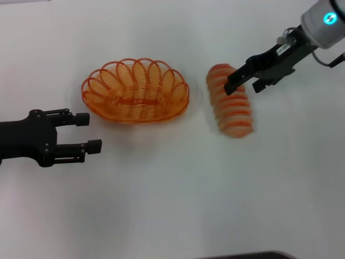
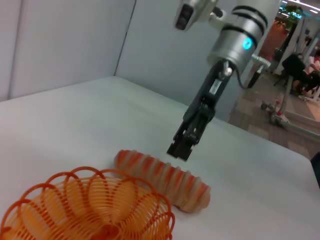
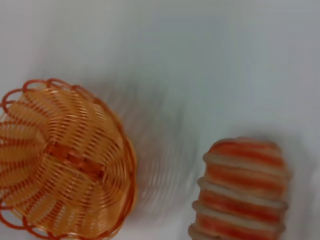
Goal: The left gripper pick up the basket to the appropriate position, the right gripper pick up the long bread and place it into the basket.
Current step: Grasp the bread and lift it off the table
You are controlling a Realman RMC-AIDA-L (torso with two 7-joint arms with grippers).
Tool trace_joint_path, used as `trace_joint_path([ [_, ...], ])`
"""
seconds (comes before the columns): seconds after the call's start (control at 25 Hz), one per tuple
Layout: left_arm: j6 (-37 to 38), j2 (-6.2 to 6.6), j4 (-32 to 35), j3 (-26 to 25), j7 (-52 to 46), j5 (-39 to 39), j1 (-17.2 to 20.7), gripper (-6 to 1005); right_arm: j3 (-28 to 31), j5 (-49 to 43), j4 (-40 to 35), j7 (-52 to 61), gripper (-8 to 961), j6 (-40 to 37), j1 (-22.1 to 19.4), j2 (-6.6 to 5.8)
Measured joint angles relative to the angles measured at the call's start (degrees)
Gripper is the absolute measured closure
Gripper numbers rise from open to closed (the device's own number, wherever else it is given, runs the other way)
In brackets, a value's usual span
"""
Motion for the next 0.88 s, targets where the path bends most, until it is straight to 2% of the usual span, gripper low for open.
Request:
trace_joint_path([
  [0.28,0.24,-0.15,-0.67,0.23,0.04,0.03,-0.24,235,-3.32,-0.19,4.42,0.64,193,5.21,2.15,0.61],
  [0.88,0.64,-0.48,-1.50,0.27,0.61,0.01,-0.43,244,-7.04,-0.80,5.67,1.55,206,9.17,3.24,1.41],
])
